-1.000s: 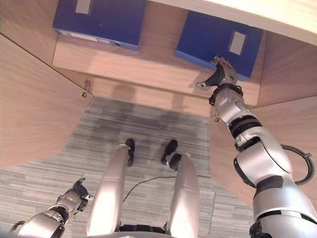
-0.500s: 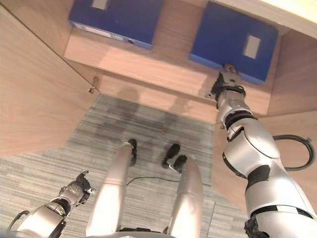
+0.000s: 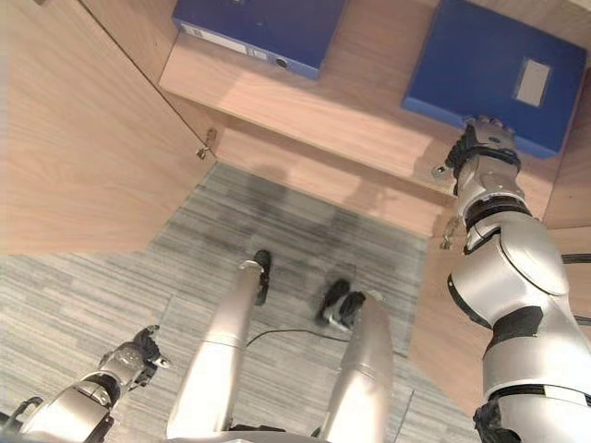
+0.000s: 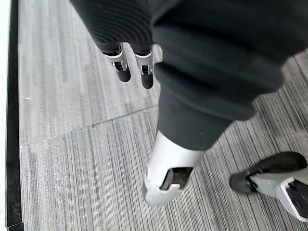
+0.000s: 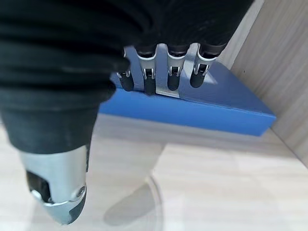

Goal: Put the empty folder in the office cabinet

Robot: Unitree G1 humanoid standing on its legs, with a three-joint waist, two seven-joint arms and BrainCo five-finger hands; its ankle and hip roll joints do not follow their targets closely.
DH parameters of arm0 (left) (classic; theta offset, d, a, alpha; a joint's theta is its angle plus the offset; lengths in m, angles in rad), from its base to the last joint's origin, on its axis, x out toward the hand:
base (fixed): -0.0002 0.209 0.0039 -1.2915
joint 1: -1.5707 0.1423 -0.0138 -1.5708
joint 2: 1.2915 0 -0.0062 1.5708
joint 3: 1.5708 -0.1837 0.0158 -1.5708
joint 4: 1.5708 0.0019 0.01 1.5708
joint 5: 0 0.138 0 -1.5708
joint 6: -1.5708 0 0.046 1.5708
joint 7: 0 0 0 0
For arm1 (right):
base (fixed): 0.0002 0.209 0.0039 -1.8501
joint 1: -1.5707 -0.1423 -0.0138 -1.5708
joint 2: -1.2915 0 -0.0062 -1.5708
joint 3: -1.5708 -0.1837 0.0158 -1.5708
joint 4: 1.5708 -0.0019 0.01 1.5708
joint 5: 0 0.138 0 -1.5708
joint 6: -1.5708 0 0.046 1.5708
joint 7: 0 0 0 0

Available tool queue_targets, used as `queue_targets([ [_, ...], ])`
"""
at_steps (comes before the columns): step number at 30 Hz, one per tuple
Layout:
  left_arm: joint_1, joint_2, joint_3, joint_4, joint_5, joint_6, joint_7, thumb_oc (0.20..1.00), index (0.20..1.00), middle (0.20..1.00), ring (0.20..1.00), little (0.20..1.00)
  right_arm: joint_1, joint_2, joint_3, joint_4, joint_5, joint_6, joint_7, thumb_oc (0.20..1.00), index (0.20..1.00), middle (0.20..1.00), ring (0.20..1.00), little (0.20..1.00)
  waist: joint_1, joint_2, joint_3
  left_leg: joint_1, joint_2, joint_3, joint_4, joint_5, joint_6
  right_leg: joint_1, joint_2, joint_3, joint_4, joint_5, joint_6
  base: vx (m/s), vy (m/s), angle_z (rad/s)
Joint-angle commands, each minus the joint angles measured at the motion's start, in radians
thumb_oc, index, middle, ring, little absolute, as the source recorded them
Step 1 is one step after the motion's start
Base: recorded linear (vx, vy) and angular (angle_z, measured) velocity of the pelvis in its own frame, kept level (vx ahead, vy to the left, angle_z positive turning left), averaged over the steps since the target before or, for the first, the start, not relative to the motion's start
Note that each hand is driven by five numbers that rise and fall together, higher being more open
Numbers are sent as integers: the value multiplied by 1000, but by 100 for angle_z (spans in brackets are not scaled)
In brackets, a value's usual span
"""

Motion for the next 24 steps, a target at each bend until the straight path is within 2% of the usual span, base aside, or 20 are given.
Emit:
queue_targets([
  [1,-2,11,1,39,-51,7,17,1000,1000,1000,1000,1000,-3,-53,9,-73,45,3,-22,1000,1000,1000,1000,1000,-22,-4,90,96,-8,-28,-73,20,59,120,-9,5,-74,-16,-47,1,-6,-23],
  [6,-25,4,-3,44,-53,7,23,1000,1000,1000,1000,1000,3,-1,-2,-87,69,0,-22,1000,1000,1000,1000,1000,-28,-5,91,129,-4,-28,-121,36,54,146,-7,-13,-110,0,-38,0,-21,-18],
  [10,-39,-8,-13,43,-50,2,30,1000,1000,1000,1000,1000,28,53,-23,-86,78,-4,-26,1000,1000,1000,1000,1000,-30,-4,94,184,2,-28,-212,74,45,198,-2,-40,-183,41,-12,-11,-22,2],
  [11,-46,-4,-14,45,-50,1,32,1000,1000,1000,1000,1000,39,83,-33,-82,81,-3,-28,1000,1000,1000,1000,1000,-29,-3,96,220,4,-31,-268,96,40,226,4,-53,-230,67,4,-15,-28,8],
  [14,-44,1,-14,46,-48,-2,35,1000,1000,1000,1000,1000,46,106,-46,-75,88,-4,-27,1000,1000,1000,1000,1000,-27,0,101,263,6,-31,-327,122,34,267,10,-67,-281,97,20,-17,-28,4],
  [15,-40,5,-15,45,-42,-8,38,1000,1000,1000,1000,1000,52,127,-53,-69,84,-4,-24,1000,1000,1000,1000,1000,-20,1,99,308,6,-32,-395,149,24,310,16,-85,-342,127,39,-12,-37,-1],
  [18,-23,9,-12,46,-31,-13,41,1000,1000,1000,1000,1000,66,151,-57,-71,73,-5,-14,1000,1000,1000,1000,1000,-18,2,92,386,10,-36,-509,195,10,383,28,-112,-439,173,66,-6,-46,2],
  [21,-9,10,-7,46,-20,-16,40,1000,1000,1000,1000,1000,87,160,-64,-85,72,-7,6,1000,1000,1000,1000,1000,-25,-2,78,469,21,-33,-616,235,-6,462,41,-132,-541,212,83,7,-42,7],
  [22,-9,10,-7,46,-20,-16,40,1000,1000,1000,1000,1000,87,160,-64,-85,72,-7,6,1000,1000,1000,1000,1000,-25,-2,78,469,21,-33,-617,236,-6,463,41,-132,-541,212,83,15,-26,4],
  [24,13,12,4,52,-10,-19,35,1000,1000,1000,1000,1000,116,164,-75,-96,63,-14,15,1000,1000,1000,1000,1000,-32,-3,57,548,33,-25,-708,268,-16,537,59,-145,-635,248,100,14,-12,-3],
])
